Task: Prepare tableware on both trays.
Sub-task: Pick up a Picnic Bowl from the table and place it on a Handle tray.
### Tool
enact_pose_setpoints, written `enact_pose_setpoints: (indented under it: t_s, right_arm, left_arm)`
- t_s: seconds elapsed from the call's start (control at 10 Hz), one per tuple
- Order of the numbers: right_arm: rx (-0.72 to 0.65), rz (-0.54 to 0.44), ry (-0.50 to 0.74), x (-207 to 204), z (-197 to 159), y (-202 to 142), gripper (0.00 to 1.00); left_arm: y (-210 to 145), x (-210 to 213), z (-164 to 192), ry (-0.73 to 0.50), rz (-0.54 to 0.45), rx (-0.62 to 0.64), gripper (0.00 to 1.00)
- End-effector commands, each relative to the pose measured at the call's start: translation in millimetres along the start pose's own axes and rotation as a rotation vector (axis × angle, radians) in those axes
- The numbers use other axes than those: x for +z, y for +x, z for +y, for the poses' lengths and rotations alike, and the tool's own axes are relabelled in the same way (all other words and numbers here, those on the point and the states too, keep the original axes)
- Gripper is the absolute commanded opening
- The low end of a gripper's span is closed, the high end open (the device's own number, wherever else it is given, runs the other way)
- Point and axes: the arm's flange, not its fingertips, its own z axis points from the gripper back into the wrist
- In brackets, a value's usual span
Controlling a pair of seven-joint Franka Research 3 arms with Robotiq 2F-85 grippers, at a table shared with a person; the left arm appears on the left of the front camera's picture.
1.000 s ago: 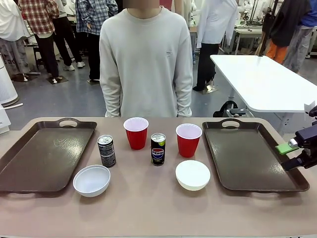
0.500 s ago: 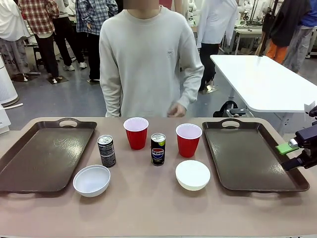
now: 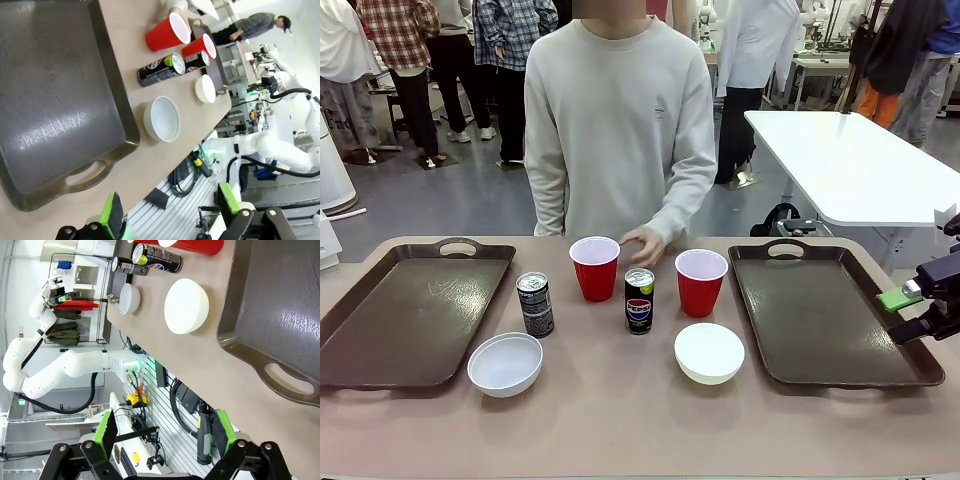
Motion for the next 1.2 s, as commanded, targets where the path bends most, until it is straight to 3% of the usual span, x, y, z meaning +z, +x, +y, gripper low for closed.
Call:
enact_pose_setpoints:
  t_s: [0.0,0.5,0.8,1.1]
  right_arm:
    - [-0.003,-0.001,0.018,0.3,-1.6,-0.8,1.00]
    - [-0.003,-0.001,0.018,0.3,-1.6,-0.8,1.00]
    - [-0.003,-0.001,0.018,0.3,-1.6,-0.8,1.00]
    - [-0.003,-0.001,0.018,0.3,-1.6,-0.8,1.00]
  left_arm:
    - [-0.1,1.6,0.5,-0.016,-0.012,-0.004,1.00]
    - [22.6,-20.1,-48.2,0.244,0.073,0.057,1.00]
    - [51.4,-80.7,-98.6,0.542,0.229,0.022,1.00]
    - [74.4,-164.4,-134.2,0.782,0.270,-0.053,1.00]
